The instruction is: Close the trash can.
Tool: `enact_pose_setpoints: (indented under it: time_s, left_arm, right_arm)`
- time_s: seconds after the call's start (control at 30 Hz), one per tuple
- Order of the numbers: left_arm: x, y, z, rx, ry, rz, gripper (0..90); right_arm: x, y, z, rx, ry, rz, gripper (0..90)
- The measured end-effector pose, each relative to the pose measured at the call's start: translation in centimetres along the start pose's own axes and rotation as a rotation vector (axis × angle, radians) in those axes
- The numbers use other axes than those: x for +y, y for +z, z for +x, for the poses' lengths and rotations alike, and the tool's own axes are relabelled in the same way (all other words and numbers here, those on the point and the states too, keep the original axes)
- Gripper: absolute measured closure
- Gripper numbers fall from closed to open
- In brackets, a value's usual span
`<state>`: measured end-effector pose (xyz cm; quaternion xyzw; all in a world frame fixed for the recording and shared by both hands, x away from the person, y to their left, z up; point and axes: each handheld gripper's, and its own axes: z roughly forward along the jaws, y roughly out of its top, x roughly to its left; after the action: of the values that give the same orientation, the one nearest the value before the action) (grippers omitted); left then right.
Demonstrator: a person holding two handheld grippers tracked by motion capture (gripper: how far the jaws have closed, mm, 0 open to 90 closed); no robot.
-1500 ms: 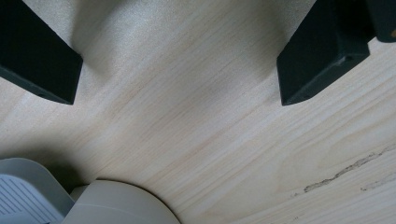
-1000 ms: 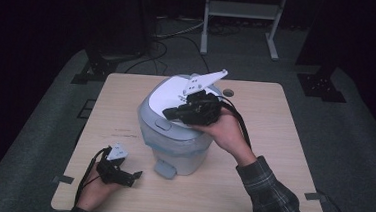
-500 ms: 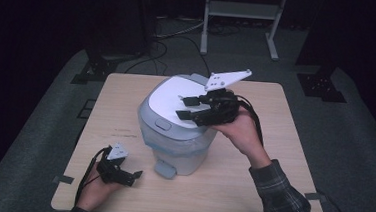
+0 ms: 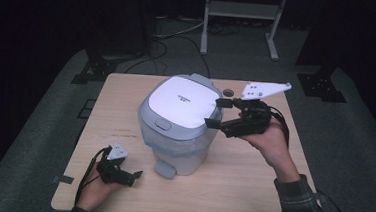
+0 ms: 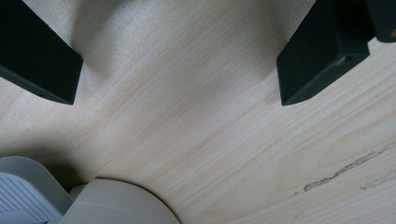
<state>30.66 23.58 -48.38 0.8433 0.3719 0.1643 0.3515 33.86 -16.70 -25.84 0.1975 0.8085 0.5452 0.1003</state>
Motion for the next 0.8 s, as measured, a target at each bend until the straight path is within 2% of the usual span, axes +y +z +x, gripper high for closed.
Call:
enact_pose_setpoints:
  time_s: [0.03, 0.1, 0.17, 0.2, 0.23, 0.4, 0.5, 0.6, 0.63, 0.7, 0.73, 0.8]
  left_arm:
    - [0.0, 0.0, 0.0, 0.000, 0.000, 0.000, 0.0]
    - [0.0, 0.0, 0.0, 0.000, 0.000, 0.000, 0.0]
    - [0.0, 0.0, 0.0, 0.000, 0.000, 0.000, 0.0]
    - [0.0, 0.0, 0.0, 0.000, 0.000, 0.000, 0.0]
    - [0.0, 0.0, 0.0, 0.000, 0.000, 0.000, 0.0]
    - [0.0, 0.0, 0.0, 0.000, 0.000, 0.000, 0.0]
    - [0.0, 0.0, 0.0, 0.000, 0.000, 0.000, 0.0]
    - [0.0, 0.0, 0.0, 0.000, 0.000, 0.000, 0.0]
    - [0.0, 0.0, 0.0, 0.000, 0.000, 0.000, 0.0]
    - [0.0, 0.0, 0.0, 0.000, 0.000, 0.002, 0.0]
    - [0.0, 0.0, 0.0, 0.000, 0.000, 0.003, 0.0]
    - [0.0, 0.0, 0.0, 0.000, 0.001, 0.003, 0.0]
  right_arm:
    - [-0.8, -0.9, -0.1, -0.014, 0.014, -0.001, 17.4]
    - [-1.5, -1.5, -0.2, -0.025, 0.015, -0.004, 14.1]
    - [-1.9, -1.9, -0.2, -0.031, 0.016, -0.002, 13.1]
    - [-2.8, -2.7, -0.1, -0.050, 0.018, -0.003, 13.0]
    - [-2.8, -2.7, -0.1, -0.050, 0.018, -0.003, 13.0]
    - [-5.1, -4.6, -0.2, -0.073, 0.032, -0.009, 9.9]
    - [-6.3, -4.9, -0.4, -0.100, 0.047, 0.009, 9.9]
    - [-7.2, -5.0, -0.5, -0.102, 0.057, 0.018, 9.4]
    - [-8.3, -4.9, -0.7, -0.104, 0.067, 0.032, 7.7]
    - [-8.7, -4.9, -0.7, -0.105, 0.071, 0.035, 6.6]
    - [-10.0, -4.7, -0.9, -0.107, 0.084, 0.048, 1.4]
    - [-11.0, -4.5, -1.1, -0.115, 0.089, 0.056, 1.4]
